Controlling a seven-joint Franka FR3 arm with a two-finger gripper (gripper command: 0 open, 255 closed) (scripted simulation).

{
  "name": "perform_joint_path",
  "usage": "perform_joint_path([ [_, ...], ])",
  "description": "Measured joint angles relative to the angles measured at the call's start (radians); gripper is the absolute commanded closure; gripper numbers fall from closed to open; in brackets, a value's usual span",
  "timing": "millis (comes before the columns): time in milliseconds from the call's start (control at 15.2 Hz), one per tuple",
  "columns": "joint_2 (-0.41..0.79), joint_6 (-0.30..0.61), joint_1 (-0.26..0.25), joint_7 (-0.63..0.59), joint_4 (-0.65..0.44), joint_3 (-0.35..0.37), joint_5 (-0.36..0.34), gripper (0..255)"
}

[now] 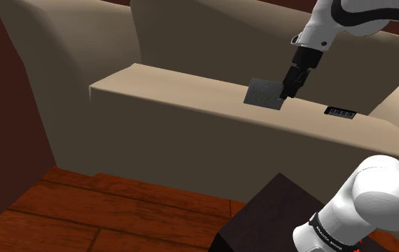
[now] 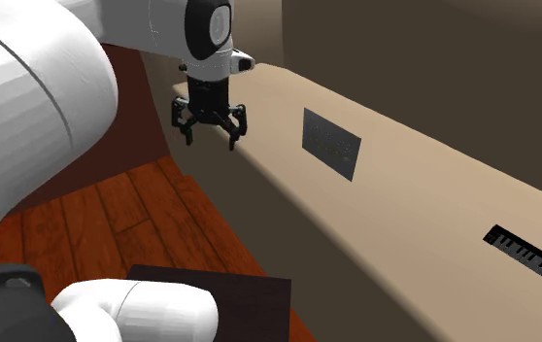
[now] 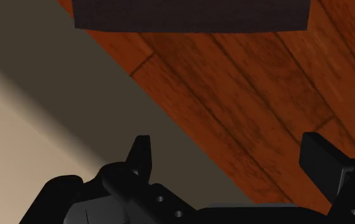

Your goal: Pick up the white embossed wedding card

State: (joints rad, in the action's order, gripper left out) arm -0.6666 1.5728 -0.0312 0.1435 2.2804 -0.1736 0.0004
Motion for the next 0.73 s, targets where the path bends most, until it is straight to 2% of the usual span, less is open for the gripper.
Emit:
perform_joint_path([
  [330, 0.102, 0.068, -0.026, 0.259, -0.069, -0.128, -0.051, 0],
  [726, 0.277, 0.125, -0.076, 0.573, -0.223, -0.275, -0.040, 0],
])
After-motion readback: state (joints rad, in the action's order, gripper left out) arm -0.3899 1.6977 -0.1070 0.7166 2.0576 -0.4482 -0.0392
